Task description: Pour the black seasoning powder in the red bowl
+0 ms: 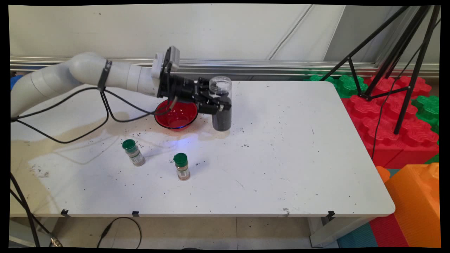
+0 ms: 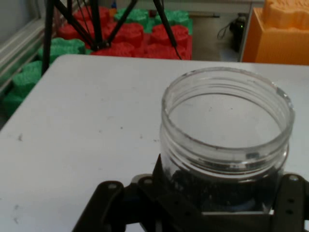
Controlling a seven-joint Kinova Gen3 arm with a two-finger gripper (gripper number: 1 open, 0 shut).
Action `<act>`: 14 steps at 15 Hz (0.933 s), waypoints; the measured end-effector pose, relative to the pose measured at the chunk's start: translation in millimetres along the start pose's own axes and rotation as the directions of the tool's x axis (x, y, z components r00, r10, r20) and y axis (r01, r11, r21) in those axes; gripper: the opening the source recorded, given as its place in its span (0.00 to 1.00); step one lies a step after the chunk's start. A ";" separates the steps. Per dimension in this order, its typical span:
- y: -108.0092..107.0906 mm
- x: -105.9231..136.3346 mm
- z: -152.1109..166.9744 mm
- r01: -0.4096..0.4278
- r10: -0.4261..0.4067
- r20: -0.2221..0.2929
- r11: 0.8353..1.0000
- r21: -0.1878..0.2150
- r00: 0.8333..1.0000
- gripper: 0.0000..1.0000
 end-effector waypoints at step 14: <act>-53.7 52.3 -56.3 0.037 -0.033 -0.035 0.992 0.121 0.999 0.00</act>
